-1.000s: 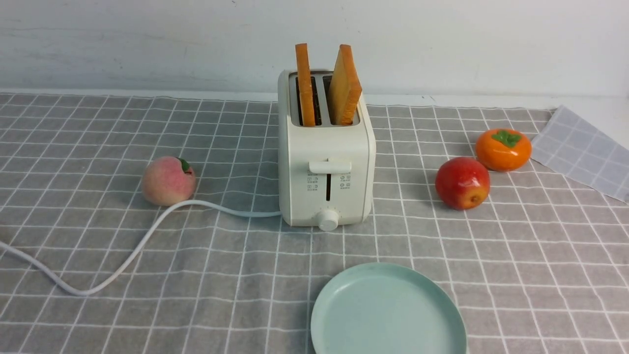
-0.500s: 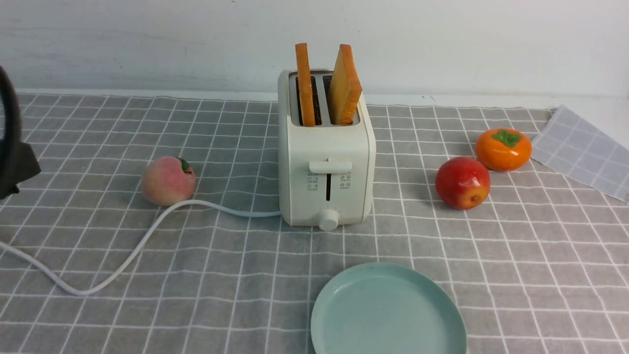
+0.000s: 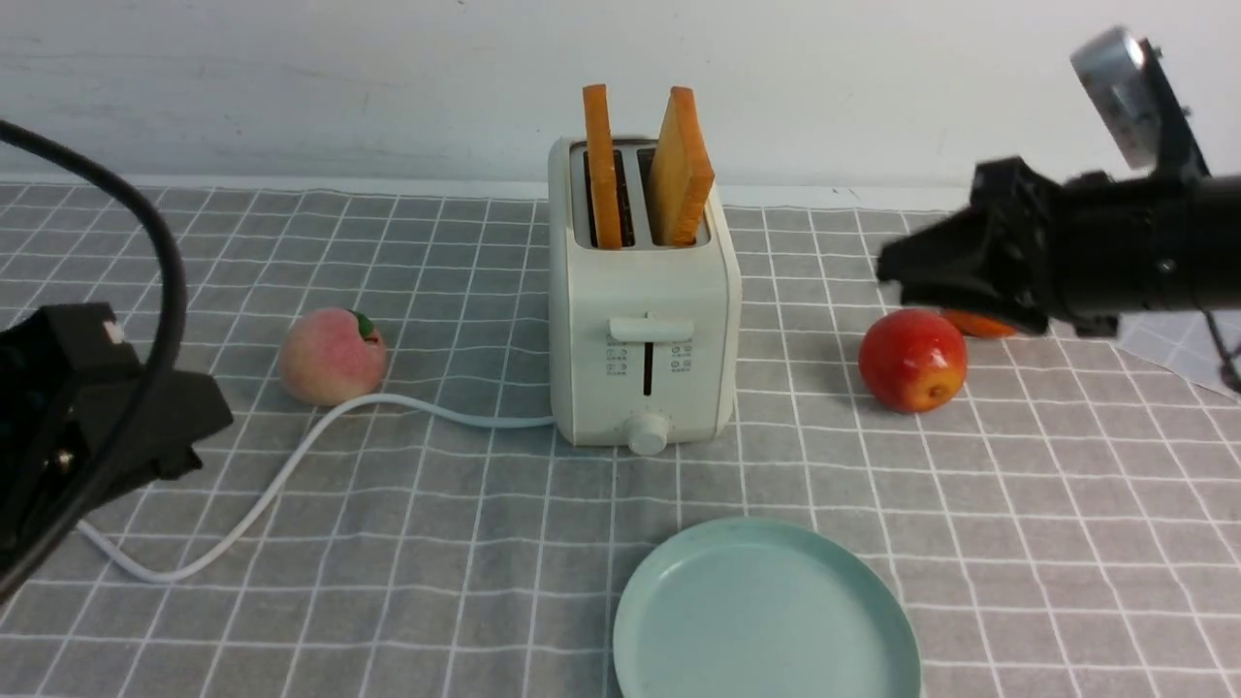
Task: Take toasted bread from bread machine on grey coffee table place on plate.
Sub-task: 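Grasp the toast slice in the toaster and pull it up out of the slot with the right gripper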
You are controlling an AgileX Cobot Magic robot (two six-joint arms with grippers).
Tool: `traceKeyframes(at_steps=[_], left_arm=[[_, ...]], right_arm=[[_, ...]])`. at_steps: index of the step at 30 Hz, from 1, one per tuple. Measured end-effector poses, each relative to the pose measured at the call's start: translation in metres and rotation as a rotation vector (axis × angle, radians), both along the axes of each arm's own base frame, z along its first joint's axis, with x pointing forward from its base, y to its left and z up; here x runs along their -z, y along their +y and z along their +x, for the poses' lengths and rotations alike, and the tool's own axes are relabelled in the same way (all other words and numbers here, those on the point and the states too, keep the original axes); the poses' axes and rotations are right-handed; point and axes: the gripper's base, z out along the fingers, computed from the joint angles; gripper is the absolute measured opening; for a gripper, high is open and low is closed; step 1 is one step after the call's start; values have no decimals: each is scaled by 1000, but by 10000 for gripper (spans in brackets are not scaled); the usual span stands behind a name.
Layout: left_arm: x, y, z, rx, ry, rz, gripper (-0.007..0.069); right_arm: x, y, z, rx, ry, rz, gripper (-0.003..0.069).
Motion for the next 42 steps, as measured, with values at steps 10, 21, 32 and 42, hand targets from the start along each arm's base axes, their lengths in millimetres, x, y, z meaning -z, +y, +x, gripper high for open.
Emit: traceKeyframes(at_steps=[10,21,32,42], left_arm=[[7,-3,-1,48,74,29,238],[11,-3,-3,73,119,53,238],[12,-3,-4,75,124,59,238],[12,-3,-4,75,124,60,238]], right_arm=[[-15,59,73,-74,-292,-111,595],[46,81,129,-70,-226,-157,587],[38,81,130,-66,-237,-126,78],[-107,13,77,9,-592,-145,85]])
